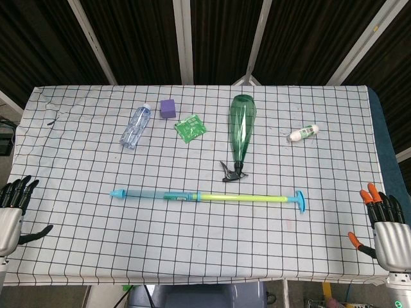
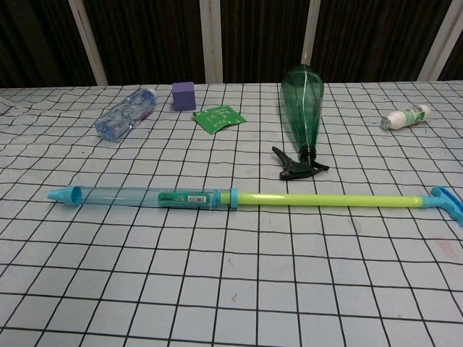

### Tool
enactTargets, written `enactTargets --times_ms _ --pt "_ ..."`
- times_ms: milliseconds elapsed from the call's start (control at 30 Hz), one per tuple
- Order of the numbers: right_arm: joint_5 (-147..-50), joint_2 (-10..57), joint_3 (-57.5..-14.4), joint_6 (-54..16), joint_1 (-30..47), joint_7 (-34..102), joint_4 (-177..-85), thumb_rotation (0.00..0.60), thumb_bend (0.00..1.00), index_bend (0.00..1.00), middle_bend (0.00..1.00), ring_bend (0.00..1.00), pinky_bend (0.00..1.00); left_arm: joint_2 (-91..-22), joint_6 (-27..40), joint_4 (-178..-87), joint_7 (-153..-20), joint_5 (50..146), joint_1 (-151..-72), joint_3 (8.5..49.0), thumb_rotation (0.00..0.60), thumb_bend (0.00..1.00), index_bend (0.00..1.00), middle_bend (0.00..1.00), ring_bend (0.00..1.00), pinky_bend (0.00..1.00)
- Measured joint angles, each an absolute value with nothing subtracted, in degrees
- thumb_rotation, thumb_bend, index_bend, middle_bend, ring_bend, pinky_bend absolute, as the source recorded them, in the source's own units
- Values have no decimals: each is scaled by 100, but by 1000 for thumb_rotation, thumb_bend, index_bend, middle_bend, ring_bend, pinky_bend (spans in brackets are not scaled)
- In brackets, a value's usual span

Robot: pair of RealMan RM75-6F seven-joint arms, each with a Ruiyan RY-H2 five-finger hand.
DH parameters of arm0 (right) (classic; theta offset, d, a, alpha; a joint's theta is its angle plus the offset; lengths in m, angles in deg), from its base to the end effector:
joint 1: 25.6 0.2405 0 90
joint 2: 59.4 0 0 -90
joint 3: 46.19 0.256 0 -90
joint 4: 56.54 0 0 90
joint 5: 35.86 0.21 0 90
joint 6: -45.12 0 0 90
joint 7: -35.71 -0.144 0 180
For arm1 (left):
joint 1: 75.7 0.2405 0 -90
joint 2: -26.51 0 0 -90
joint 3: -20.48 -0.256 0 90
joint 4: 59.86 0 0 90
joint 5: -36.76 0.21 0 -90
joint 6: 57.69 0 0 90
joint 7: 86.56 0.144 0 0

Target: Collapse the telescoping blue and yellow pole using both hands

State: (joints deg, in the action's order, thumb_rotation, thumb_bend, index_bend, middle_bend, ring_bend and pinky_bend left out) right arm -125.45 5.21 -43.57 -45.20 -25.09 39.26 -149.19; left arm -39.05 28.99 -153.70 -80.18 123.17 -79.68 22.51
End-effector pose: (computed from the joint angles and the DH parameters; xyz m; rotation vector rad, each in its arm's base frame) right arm -0.3088 -0.1562 0.1639 1.3619 -0.8235 0.8992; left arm -0.3049 0.1727 0.1500 -1.3978 -0.8547 -0.8618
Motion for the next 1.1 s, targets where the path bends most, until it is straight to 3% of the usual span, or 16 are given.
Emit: enactTargets --times_ms 1100 --pt "-12839 463 -4431 -4335 -2338 3588 -15032 600 262 5 0 0 0 -3806 2869 -15458 -8112 12364 -7954 2195 600 51 0 0 0 0"
